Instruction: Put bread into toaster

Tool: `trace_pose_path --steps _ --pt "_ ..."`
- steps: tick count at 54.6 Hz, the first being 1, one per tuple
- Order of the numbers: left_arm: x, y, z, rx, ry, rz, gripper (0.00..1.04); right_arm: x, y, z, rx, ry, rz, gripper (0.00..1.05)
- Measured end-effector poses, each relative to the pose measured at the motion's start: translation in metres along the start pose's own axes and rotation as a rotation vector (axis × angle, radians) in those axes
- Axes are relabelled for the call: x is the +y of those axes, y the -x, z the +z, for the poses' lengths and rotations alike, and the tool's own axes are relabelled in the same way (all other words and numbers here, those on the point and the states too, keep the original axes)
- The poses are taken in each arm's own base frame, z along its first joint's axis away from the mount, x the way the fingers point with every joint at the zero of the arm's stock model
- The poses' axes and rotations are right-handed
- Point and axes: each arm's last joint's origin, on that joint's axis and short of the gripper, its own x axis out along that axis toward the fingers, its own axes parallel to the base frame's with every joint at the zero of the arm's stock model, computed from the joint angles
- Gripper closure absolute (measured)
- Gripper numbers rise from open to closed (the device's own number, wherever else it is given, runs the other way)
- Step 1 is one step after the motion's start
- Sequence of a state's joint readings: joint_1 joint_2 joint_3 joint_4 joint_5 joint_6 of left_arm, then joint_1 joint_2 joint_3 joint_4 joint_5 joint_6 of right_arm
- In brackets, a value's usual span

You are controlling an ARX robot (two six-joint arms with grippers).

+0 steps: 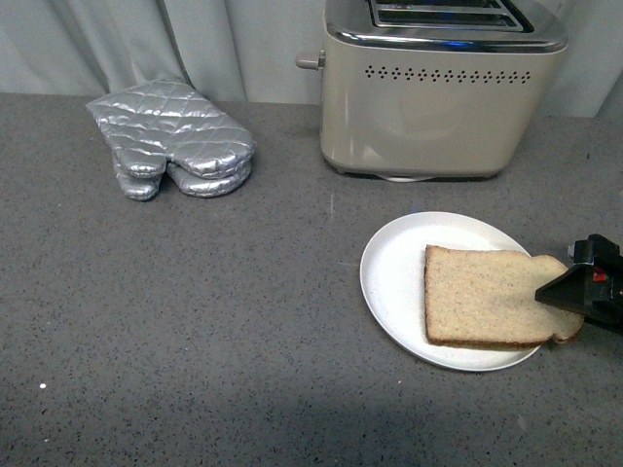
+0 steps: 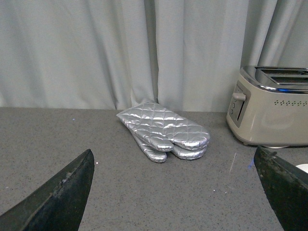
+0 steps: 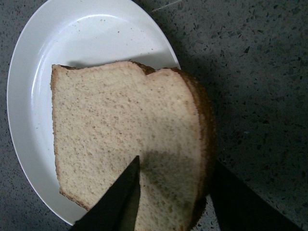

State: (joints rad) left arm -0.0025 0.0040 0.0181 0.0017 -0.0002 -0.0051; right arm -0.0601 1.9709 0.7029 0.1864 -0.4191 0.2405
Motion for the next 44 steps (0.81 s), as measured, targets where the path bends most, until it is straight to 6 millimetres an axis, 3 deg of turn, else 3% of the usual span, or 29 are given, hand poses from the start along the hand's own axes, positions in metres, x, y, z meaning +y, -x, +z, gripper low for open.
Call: trace_pose_path --steps 10,13,26,44 --pt "0.000 0.000 0.000 0.000 0.000 0.000 0.07 -0.001 0.006 0.000 0.024 -0.052 -0.006 1.01" --pt "0.000 0.000 0.000 0.000 0.000 0.000 0.07 0.001 0.010 0.002 0.018 -0.064 -0.002 1.05" --pt "0.000 0.000 0.000 0.000 0.000 0.000 0.07 0.020 0.047 0.022 -0.128 -0.147 -0.008 1.04" --pt "0.000 0.000 0.000 0.000 0.000 0.000 0.07 0.089 0.124 0.046 -0.315 -0.507 0.092 1.04"
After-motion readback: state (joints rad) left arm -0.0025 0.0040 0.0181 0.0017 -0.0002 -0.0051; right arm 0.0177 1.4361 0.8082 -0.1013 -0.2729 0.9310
